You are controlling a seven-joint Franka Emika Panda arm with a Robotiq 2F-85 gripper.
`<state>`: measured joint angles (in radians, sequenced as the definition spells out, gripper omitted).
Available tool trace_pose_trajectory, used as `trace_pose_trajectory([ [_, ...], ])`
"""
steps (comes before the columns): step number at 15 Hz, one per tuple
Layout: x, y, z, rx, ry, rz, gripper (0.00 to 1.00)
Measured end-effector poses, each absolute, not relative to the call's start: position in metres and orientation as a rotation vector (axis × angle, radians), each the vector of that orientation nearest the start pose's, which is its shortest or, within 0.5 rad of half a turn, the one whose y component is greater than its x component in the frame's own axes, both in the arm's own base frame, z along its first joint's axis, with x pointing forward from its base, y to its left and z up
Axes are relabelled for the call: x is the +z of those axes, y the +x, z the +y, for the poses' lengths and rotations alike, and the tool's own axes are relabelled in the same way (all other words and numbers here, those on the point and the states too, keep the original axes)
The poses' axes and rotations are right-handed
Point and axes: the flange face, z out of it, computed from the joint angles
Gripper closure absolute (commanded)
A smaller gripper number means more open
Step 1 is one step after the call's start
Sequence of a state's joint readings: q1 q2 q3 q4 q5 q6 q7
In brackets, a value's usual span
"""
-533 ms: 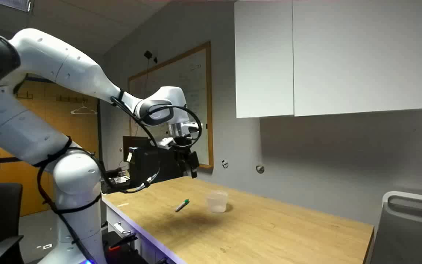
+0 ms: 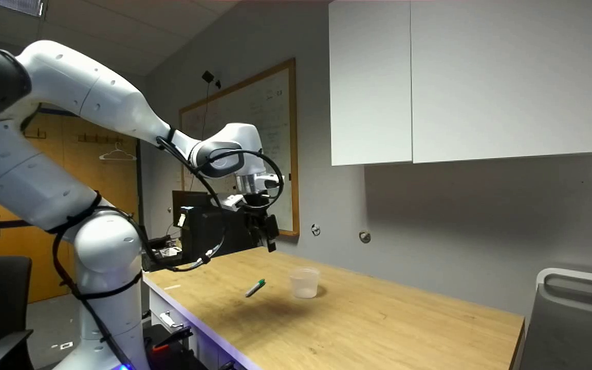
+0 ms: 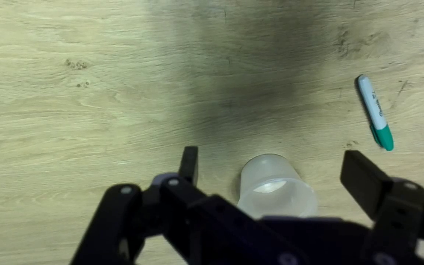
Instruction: Put the marker inside the bowl
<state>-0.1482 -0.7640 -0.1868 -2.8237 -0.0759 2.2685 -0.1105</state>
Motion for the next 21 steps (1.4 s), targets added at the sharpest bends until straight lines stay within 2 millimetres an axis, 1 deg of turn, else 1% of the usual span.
trace_pose_trajectory([
  [7, 0.42, 0.311, -0.105, -0.328, -3.092, 0.222, 0.0],
  [10, 0.424, 0.314, -0.105, -0.335, -3.094, 0.22, 0.0],
  [13, 0.424, 0.319, -0.098, -0.33, -3.109, 0.194, 0.0],
  [15, 0.422, 0.324, -0.089, -0.322, -3.122, 0.154, 0.0],
  [17, 0.418, 0.333, -0.076, -0.317, -3.134, 0.096, 0.0],
  [19, 0.411, 0.343, -0.057, -0.312, -3.142, 0.016, 0.0],
  [21, 0.401, 0.354, -0.033, -0.306, -3.141, -0.078, 0.0],
])
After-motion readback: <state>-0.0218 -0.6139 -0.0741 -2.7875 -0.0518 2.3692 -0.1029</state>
